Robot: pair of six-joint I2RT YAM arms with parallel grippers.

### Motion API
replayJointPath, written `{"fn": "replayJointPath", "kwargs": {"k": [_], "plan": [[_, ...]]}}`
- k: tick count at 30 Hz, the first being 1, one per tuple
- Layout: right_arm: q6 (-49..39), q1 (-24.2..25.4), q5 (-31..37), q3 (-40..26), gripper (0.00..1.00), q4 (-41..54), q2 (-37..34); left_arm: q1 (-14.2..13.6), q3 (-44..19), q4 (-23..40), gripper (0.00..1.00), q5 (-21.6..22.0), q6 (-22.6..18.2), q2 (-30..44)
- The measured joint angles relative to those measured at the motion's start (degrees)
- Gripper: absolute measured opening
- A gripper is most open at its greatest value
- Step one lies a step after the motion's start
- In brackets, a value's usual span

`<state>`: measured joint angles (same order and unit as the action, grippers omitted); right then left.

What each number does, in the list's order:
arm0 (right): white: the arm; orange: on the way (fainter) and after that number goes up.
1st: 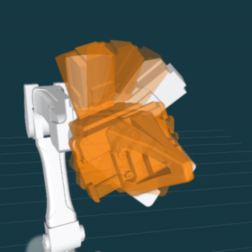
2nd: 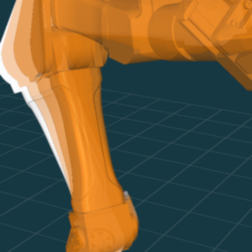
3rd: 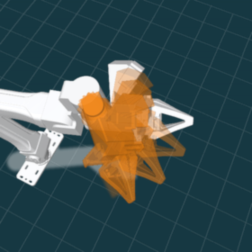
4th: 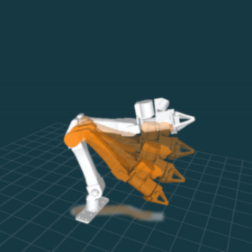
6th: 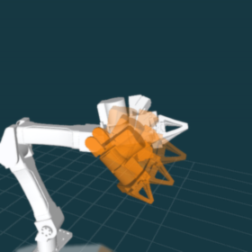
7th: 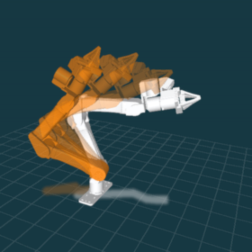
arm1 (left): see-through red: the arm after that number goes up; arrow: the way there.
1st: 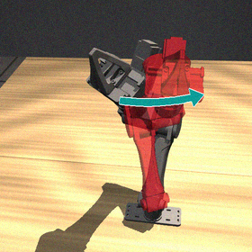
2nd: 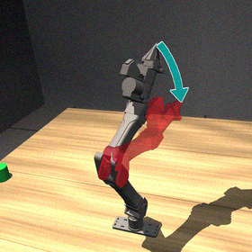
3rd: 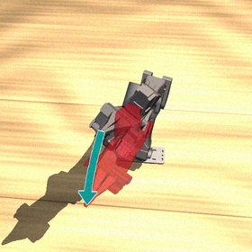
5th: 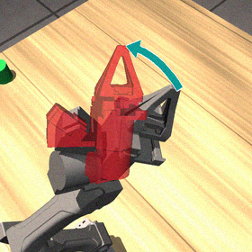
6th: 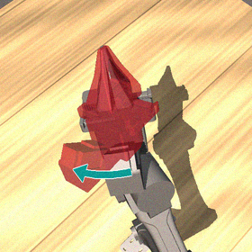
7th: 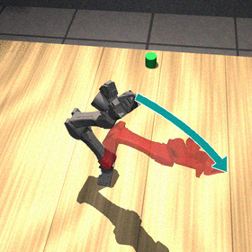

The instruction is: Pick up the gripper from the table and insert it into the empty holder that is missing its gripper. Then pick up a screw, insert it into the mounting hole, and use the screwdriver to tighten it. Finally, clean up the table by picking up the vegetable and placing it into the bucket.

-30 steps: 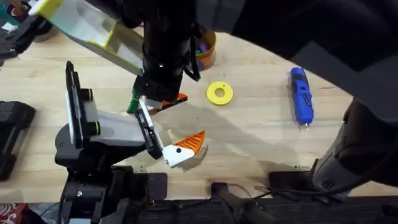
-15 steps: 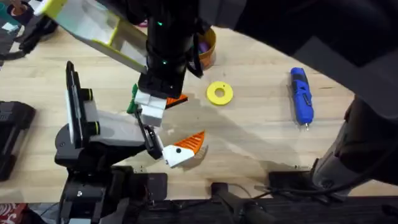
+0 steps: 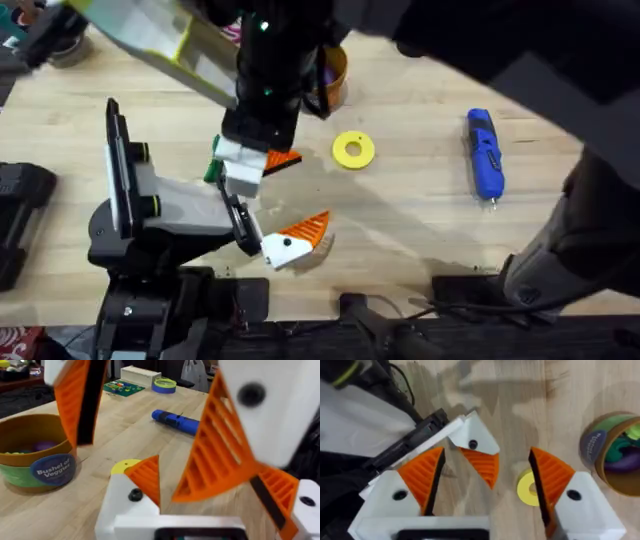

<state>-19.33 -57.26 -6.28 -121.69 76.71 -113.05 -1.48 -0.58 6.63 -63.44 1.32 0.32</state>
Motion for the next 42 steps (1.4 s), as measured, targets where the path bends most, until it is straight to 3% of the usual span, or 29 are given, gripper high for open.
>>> {"fn": "replayJointPath", "kwargs": {"k": [18,23,24,25,29,30,37,42], "plan": [[-2.2,7.7,-2.4,1.5,0.996,1.7,11.3,0.0,0.0,0.0,0.986,0.0,0.0,0.0],[-4.6,9.4,-5.8,12.4,0.996,-5.0,17.9,0.0,0.0,0.0,0.986,0.0,0.0,0.0],[-4.5,9.8,-6.3,15.9,0.996,-7.7,20.0,0.0,0.0,0.0,0.987,0.0,0.0,0.0],[-3.1,11.6,-7.1,25.5,0.996,-14.9,26.1,0.0,0.0,0.0,0.985,0.0,0.0,0.0],[-1.0,14.8,-7.5,36.1,0.996,-18.8,33.3,0.0,0.0,0.0,0.986,0.0,0.0,0.0],[-0.6,17.7,-9.7,40.3,0.996,-18.8,36.6,0.0,0.0,0.0,0.986,0.0,0.0,0.0],[-7.6,26.3,-20.7,42.0,0.996,-16.4,38.8,0.0,0.0,0.0,0.986,0.0,0.0,0.0],[-16.2,28.9,-27.3,42.0,0.996,-14.2,38.5,0.0,0.0,0.0,0.986,0.0,0.0,0.0]]}}
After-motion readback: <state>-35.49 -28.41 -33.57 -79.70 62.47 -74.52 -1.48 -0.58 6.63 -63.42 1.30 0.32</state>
